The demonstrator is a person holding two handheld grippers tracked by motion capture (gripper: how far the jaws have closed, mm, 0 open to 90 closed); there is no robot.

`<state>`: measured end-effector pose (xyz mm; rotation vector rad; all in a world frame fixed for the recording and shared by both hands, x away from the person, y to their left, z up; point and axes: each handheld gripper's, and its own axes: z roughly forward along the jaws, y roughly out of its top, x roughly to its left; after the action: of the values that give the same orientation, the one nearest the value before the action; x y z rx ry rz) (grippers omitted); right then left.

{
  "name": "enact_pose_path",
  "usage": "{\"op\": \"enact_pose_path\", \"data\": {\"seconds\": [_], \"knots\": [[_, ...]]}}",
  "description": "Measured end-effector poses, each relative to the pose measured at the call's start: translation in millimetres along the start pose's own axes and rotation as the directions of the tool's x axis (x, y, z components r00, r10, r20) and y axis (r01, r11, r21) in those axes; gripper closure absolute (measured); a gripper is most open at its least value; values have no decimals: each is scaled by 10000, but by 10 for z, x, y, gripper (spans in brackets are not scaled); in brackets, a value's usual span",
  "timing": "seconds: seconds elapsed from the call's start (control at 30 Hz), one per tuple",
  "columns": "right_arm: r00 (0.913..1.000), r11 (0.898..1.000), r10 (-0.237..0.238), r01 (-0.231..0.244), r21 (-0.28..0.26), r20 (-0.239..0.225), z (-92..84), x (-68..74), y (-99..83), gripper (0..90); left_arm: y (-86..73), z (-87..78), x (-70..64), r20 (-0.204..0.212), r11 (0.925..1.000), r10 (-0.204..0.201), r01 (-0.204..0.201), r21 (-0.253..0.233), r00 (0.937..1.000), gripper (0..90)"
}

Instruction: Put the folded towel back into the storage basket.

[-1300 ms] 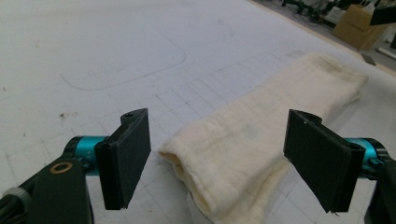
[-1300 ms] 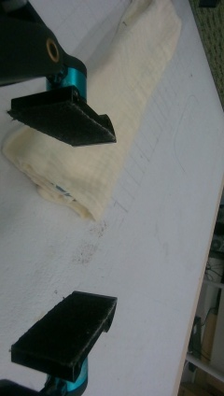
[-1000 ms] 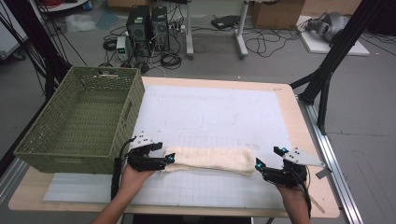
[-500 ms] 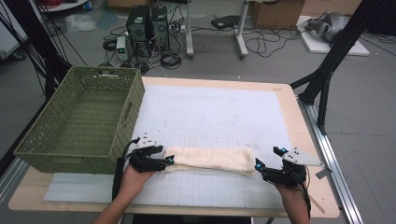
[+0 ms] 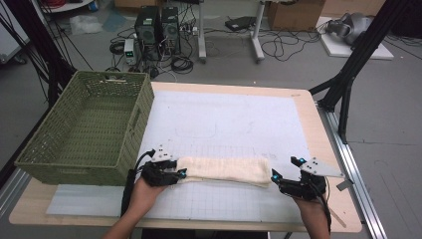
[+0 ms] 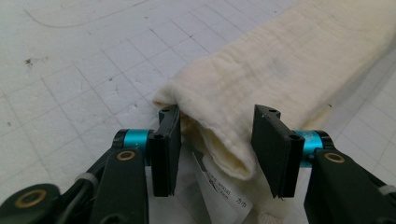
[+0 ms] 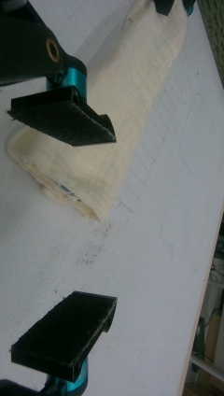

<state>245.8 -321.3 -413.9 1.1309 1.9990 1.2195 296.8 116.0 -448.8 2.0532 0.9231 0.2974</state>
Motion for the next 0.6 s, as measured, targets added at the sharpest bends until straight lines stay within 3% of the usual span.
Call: {"op": "enact_pose_path", "data": {"seconds": [0.2,0.33,0.4,0.6], "knots": [[10000,10000,-49,49,32,-26,7,3,-2,164,5,1,-19,605,10000,-43,40,56,9982,774],[10000,10000,-59,59,24,-67,17,9,-3,166,8,-1,-9,680,9996,-273,266,115,9973,808],[9999,10000,-62,62,35,-105,18,15,-1,166,8,-4,-12,692,9998,-174,172,35,9974,815],[9999,9999,-110,111,-120,46,12,2,3,165,27,-74,-4,961,9962,-284,361,-797,9950,818]]}}
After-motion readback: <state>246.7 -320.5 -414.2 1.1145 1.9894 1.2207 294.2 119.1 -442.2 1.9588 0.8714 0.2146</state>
